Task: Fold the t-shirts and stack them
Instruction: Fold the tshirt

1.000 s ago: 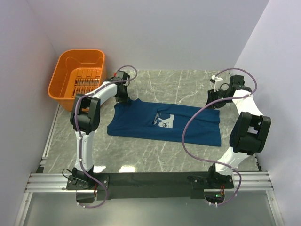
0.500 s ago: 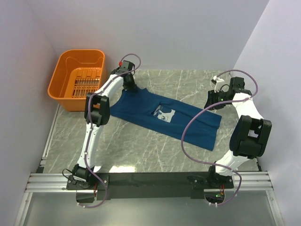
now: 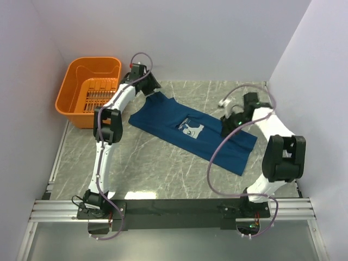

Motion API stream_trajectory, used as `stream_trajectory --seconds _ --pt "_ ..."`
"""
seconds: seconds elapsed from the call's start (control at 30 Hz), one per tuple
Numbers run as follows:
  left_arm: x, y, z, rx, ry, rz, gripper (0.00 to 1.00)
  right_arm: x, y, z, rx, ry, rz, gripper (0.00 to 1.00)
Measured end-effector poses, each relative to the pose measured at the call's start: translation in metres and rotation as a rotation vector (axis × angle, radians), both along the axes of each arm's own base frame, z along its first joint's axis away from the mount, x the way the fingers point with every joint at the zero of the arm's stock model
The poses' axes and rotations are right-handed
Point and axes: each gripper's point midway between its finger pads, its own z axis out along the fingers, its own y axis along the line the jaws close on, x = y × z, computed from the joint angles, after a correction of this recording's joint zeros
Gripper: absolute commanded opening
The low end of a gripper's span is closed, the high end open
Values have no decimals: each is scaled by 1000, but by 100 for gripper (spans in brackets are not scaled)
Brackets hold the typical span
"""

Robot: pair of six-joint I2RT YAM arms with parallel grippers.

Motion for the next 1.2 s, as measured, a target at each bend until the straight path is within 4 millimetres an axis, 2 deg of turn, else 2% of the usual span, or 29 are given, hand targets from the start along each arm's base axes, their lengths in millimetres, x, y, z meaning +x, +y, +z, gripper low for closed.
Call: stream_trajectory --seconds 0.07,0.13,0.23,0.3,0.4,0.43,0.5,0.6,0.7,0.83,0.97,1.07,1.2 --pt "-6 1 26 2 -35 -24 63 -26 26 -9 -20 -6 129 38" --pt "-20 2 61 9 -84 -58 64 -53 44 -17 -43 -1 222 35" --pt "-45 5 119 28 -178 -97 65 -77 61 -30 -119 -26 321 27" --pt "-75 13 165 53 -262 -116 68 -81 66 -42 -187 -53 354 21" --pt "-119 30 217 96 -385 -111 76 -80 66 -54 -272 -76 359 15" --pt "-140 39 234 117 -428 -103 78 -76 64 -56 -297 -91 348 15" --pt "-172 54 259 146 -498 -82 81 -68 60 -56 -332 -120 327 14" --pt "-217 76 284 184 -586 -43 81 -57 56 -58 -382 -162 301 12" --pt "-252 92 278 211 -595 -19 83 -57 55 -69 -426 -170 307 12" --pt "-288 108 238 246 -516 -2 84 -74 56 -87 -476 -142 355 11" --pt "-315 120 206 274 -434 10 84 -75 60 -89 -512 -164 381 10" --pt "-330 126 200 272 -416 26 84 -76 62 -90 -531 -171 389 10" --pt "-346 129 203 244 -431 47 84 -81 70 -90 -552 -186 430 9"
